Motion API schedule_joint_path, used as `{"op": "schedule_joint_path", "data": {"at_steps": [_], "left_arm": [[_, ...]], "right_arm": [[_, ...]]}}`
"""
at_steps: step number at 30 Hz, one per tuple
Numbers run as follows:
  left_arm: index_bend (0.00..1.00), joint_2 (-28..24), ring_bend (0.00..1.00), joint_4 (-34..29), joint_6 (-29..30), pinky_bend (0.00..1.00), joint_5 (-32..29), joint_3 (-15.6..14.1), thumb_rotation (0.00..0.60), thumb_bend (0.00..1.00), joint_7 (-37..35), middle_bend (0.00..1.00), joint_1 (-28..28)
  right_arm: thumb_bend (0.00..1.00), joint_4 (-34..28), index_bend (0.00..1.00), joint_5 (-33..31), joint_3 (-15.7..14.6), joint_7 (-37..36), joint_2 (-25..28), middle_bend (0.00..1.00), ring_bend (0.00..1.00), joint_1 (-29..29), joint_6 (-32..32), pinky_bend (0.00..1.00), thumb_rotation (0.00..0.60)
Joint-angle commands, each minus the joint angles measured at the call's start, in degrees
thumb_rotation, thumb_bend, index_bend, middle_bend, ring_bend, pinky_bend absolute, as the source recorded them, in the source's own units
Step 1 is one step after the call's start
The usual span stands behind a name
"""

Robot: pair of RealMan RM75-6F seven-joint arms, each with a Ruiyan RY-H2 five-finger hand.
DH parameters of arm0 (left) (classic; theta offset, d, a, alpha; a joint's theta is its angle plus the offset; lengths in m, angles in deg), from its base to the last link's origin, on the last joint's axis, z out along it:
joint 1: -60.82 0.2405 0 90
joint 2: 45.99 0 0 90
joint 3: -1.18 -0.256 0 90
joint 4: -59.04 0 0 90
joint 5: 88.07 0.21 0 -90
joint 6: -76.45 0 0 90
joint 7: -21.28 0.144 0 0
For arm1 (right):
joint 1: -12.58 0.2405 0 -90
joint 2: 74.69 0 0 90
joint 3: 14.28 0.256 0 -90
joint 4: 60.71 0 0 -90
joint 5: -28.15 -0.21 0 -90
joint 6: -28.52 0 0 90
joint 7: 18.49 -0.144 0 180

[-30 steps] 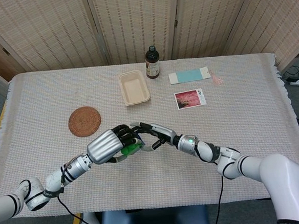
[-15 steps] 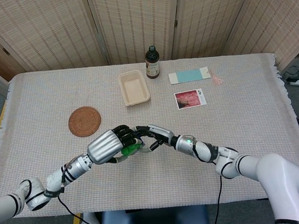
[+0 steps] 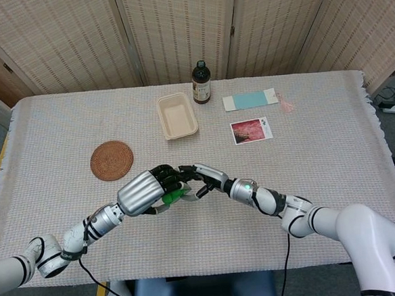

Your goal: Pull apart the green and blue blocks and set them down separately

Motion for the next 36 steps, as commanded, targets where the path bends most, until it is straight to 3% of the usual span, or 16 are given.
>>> {"op": "schedule_joint_path", "data": {"at_steps": [1, 10, 20, 36], "left_arm": [[0.82, 0.1, 0.42, 0.1, 0.1, 0.26, -0.1, 0.0, 0.6, 0.37, -0.2, 0.86, 0.0], [0.82, -0.2, 0.42, -0.1, 0.6, 0.26, -0.2, 0.1, 0.6, 0.37, -0.5, 0.86, 0.2], [0.82, -0.3, 0.43, -0.1, 0.7, 0.26, -0.4, 0.2, 0.6, 0.37, -0.4, 0.86, 0.4], [0.82, -1.2, 0.43, 0.1, 1.2, 0.26, -1.1, 1.2, 0.6, 0.37, -0.8, 0.86, 0.3]], "right_arm": [[0.37, -0.1, 0.47, -0.3, 0.2, 0.5, -0.2, 0.46, 0.35, -0.1, 0.1, 0.27, 0.6], [0.37, -0.7, 0.64, -2.2, 1.6, 4.1, -0.8, 0.6, 0.47, -0.7, 0.8, 0.41, 0.6], [0.37, -0.7, 0.73, -3.6, 2.7, 7.1, -1.4, 0.66, 0.54, -1.3, 2.0, 0.47, 0.6], [0.37, 0.4, 0.75, -3.9, 1.9, 9.3, -1.5, 0.67, 0.54, -2.7, 4.5, 0.48, 0.6]]}}
